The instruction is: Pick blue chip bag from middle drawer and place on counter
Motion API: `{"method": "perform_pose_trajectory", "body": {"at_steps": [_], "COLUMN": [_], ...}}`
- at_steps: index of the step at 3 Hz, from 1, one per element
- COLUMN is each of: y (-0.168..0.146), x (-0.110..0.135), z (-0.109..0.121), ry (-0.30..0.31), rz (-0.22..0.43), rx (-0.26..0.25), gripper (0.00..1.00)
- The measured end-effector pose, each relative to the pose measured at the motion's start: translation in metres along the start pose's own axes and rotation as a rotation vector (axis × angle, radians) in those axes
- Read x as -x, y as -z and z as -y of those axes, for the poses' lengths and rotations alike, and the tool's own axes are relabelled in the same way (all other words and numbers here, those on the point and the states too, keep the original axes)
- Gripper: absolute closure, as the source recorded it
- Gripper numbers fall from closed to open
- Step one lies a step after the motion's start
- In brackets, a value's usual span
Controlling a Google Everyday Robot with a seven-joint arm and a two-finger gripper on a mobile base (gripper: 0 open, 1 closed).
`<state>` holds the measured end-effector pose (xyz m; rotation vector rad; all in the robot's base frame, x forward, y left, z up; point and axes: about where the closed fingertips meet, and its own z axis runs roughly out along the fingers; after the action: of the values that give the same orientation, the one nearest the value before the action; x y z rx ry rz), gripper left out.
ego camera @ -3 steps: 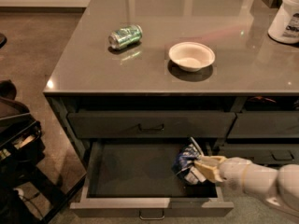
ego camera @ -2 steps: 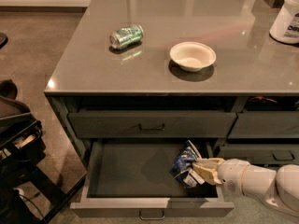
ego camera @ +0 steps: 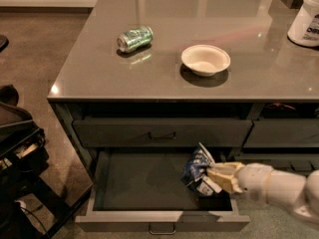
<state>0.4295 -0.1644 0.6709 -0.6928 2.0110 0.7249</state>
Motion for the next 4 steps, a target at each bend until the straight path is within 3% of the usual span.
{"method": "perform_pose_trajectory", "body": {"at_steps": [1, 2, 3, 4], "y": [0.047, 0.088, 0.117, 0.123], "x": [0.088, 0.164, 0.223, 0.273], "z": [-0.034, -0.068, -0.095, -0.11], "ry": [0.108, 0.206, 0.302, 0.383], "rz": [0.113, 0.179, 0.214, 0.227], "rx": [0.067, 0.093, 0.08, 0.091], "gripper": [1.0, 1.0, 1.0, 1.0]}}
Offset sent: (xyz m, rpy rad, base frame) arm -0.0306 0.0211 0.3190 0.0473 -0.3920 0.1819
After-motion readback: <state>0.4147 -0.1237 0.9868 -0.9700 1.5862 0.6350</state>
